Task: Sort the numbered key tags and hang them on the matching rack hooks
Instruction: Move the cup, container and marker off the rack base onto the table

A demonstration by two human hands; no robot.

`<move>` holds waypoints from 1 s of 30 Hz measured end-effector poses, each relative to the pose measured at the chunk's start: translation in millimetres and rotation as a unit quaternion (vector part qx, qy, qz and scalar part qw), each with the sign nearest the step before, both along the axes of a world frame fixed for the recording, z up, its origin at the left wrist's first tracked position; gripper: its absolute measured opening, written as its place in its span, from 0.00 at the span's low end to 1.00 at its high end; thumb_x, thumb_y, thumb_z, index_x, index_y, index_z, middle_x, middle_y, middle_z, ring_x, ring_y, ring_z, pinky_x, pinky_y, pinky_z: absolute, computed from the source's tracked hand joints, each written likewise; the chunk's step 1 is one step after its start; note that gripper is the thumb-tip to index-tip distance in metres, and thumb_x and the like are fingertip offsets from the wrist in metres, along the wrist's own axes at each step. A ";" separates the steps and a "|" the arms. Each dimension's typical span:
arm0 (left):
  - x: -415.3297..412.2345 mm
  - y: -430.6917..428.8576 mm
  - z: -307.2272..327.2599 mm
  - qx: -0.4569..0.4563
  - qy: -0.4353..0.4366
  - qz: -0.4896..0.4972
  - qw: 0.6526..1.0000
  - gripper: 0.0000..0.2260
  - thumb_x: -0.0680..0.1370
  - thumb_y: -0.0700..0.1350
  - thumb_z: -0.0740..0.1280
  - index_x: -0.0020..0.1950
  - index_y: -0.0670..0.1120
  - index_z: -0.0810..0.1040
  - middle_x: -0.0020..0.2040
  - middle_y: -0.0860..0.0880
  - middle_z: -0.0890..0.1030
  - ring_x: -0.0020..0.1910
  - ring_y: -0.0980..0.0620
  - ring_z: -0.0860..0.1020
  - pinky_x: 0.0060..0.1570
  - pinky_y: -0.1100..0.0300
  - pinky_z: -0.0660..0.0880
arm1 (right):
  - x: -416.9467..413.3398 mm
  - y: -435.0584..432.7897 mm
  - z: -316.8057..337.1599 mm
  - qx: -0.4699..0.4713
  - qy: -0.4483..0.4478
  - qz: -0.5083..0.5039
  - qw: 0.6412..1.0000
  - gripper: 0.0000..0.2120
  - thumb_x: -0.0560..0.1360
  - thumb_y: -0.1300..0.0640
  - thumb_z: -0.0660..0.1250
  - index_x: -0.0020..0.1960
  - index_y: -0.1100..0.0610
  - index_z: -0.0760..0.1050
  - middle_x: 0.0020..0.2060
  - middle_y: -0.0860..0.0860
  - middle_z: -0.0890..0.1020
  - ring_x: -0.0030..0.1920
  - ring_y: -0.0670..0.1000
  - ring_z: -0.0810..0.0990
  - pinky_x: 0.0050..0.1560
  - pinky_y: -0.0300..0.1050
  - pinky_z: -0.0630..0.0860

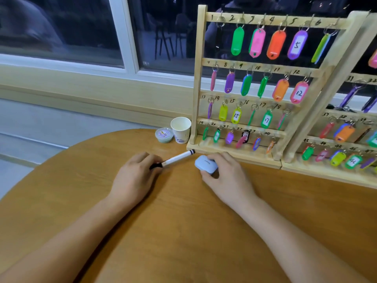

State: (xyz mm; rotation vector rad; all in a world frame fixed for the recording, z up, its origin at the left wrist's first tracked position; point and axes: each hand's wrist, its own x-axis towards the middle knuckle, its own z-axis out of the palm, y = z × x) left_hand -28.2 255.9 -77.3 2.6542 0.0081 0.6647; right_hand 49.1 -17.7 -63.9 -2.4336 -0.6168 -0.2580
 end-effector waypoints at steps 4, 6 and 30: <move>-21.2 47.2 1.5 -0.024 0.006 0.095 0.995 0.07 0.81 0.49 0.73 0.58 0.57 0.80 0.51 0.59 0.79 0.51 0.52 0.78 0.47 0.54 0.75 | 8.2 52.4 -1.5 0.005 0.001 0.026 1.000 0.18 0.76 0.46 0.73 0.63 0.50 0.78 0.57 0.47 0.79 0.60 0.53 0.78 0.56 0.52 0.77; -17.5 64.2 -0.4 -0.043 0.017 0.145 0.988 0.08 0.81 0.49 0.73 0.58 0.56 0.79 0.51 0.57 0.80 0.51 0.49 0.79 0.46 0.53 0.74 | 14.2 75.2 -2.2 -0.007 -0.014 0.024 1.000 0.19 0.77 0.44 0.73 0.64 0.51 0.78 0.58 0.48 0.80 0.61 0.54 0.78 0.55 0.50 0.76; 74.0 88.9 -11.7 -0.057 0.039 0.208 0.976 0.14 0.79 0.49 0.67 0.64 0.49 0.77 0.56 0.49 0.79 0.41 0.48 0.78 0.41 0.51 0.77 | 50.0 215.7 5.5 -0.231 -0.083 0.039 0.969 0.26 0.81 0.33 0.65 0.61 0.57 0.72 0.47 0.55 0.85 0.47 0.59 0.86 0.36 0.49 0.66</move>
